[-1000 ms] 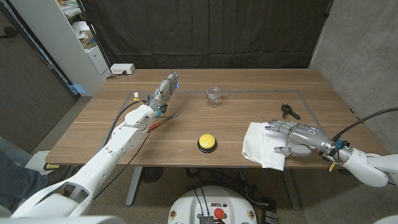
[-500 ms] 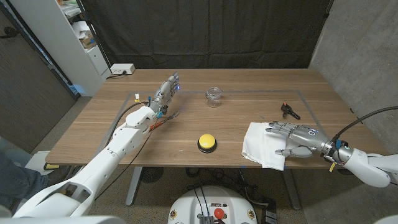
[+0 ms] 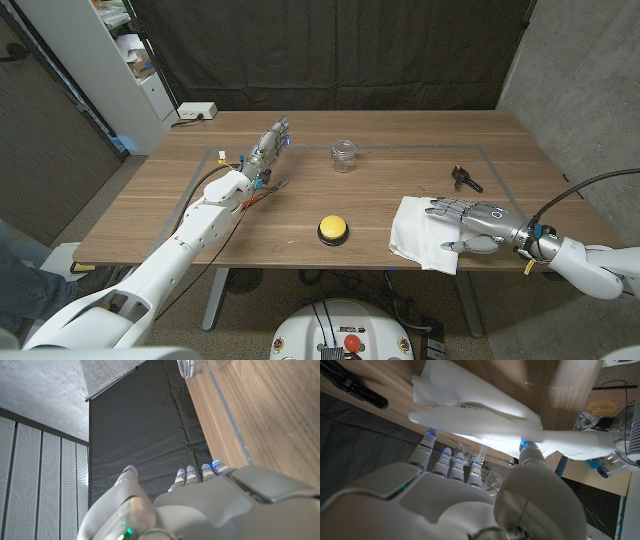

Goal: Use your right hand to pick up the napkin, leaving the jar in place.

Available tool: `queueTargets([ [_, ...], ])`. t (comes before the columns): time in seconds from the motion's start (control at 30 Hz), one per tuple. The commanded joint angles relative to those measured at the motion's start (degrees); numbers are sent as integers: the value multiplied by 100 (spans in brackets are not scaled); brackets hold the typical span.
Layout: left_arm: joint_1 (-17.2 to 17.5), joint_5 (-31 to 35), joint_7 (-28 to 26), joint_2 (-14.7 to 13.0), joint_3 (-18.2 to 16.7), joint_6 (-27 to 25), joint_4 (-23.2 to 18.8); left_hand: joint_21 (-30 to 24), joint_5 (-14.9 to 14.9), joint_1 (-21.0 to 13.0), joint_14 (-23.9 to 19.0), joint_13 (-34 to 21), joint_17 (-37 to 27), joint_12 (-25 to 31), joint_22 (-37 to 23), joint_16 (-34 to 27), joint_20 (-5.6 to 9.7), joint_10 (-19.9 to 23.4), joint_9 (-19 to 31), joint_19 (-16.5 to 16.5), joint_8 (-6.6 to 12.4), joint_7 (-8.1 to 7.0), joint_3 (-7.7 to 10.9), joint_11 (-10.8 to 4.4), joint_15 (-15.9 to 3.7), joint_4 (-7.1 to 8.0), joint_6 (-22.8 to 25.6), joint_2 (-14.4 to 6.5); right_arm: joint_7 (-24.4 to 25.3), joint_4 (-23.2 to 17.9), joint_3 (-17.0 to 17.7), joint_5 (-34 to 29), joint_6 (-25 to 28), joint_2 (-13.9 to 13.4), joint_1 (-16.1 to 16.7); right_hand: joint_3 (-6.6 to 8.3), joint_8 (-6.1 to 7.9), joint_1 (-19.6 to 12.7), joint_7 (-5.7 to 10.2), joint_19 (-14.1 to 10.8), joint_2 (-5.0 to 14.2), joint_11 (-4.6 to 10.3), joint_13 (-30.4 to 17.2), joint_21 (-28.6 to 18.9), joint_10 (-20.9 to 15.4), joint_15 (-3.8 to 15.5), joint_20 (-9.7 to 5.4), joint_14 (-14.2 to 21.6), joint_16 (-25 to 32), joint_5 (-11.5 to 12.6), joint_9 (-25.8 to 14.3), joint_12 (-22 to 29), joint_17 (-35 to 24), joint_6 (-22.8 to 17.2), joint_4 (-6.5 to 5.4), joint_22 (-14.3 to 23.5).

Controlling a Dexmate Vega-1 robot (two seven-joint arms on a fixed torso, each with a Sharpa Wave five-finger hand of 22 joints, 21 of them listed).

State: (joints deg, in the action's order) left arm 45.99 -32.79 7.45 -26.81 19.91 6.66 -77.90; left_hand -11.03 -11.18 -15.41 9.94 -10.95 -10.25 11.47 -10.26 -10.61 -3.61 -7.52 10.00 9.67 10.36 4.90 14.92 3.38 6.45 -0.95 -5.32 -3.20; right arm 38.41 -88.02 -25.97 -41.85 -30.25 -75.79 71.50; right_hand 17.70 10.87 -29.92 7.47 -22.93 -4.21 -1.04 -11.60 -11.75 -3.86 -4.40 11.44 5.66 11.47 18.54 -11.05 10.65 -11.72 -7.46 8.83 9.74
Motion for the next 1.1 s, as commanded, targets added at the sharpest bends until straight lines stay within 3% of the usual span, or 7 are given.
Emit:
queueTargets([
  [0.03,-52,-21,69,53,-8,23,104,-24,15,10,47,-7,-29,39,-13,-23,-57,-25,19,433,31,1,8,-17,40,-12,-3,-31,-220,147,-76,86,-214,164,-155,36,51,-161,-11,-242,-12,-19,-10,-86,-63,-1,-4,149,87,80,-16,74,5,-32,22,25],
  [0.27,-74,10,52,57,-9,20,112,-26,15,15,52,-8,-30,37,-14,-22,-62,-35,20,434,33,-1,4,-14,38,-14,1,-33,-233,253,-122,31,-314,273,-269,48,93,-272,-13,-622,-35,-22,-11,-162,-204,44,-23,369,160,130,-16,131,10,-154,17,19],
  [0.4,-100,35,46,69,4,16,141,-25,15,19,50,-9,-30,36,-14,-23,-69,-40,20,439,34,-1,1,-17,34,-16,3,-35,-216,299,-148,-15,-346,337,-330,70,107,-404,5,-1105,-44,4,-13,-252,-387,164,-76,641,240,177,-18,183,3,-244,7,15],
  [0.5,-123,23,72,89,7,12,184,-26,14,22,55,-9,-31,36,-15,-22,-67,-43,20,440,34,0,-1,-16,30,-18,4,-36,-234,334,-173,-33,-369,382,-380,85,152,-495,-5,-1603,-35,15,-17,-332,-640,348,-347,900,325,207,-18,242,-37,-443,-22,9],
  [0.67,-148,31,81,106,14,-5,228,-27,14,26,60,-10,-32,35,-15,-21,-69,-50,20,443,35,-5,-4,-18,26,-21,5,-39,-264,381,-210,-55,-381,457,-455,100,220,-577,-43,-1888,-2,-16,-26,-308,-939,502,-693,1144,433,225,-16,300,-124,-763,-55,6],
  [0.87,-189,31,111,133,14,-7,303,-27,14,29,64,-10,-32,36,-15,-20,-63,-50,20,446,35,-10,-7,-26,19,-24,7,-40,-268,462,-269,-102,-448,548,-576,124,250,-642,-110,-2134,67,-19,-36,-318,-1127,609,-938,1348,547,229,-11,331,-214,-975,-77,11],
  [1.1,-235,48,127,163,21,-11,361,-27,13,31,70,-10,-32,35,-15,-19,-68,-57,20,450,35,-11,-9,-25,22,-28,7,-41,-245,537,-329,-160,-486,641,-693,179,259,-802,-132,-2286,137,-22,-46,-309,-1267,647,-1061,1450,618,237,-9,351,-288,-1110,-41,14],
])
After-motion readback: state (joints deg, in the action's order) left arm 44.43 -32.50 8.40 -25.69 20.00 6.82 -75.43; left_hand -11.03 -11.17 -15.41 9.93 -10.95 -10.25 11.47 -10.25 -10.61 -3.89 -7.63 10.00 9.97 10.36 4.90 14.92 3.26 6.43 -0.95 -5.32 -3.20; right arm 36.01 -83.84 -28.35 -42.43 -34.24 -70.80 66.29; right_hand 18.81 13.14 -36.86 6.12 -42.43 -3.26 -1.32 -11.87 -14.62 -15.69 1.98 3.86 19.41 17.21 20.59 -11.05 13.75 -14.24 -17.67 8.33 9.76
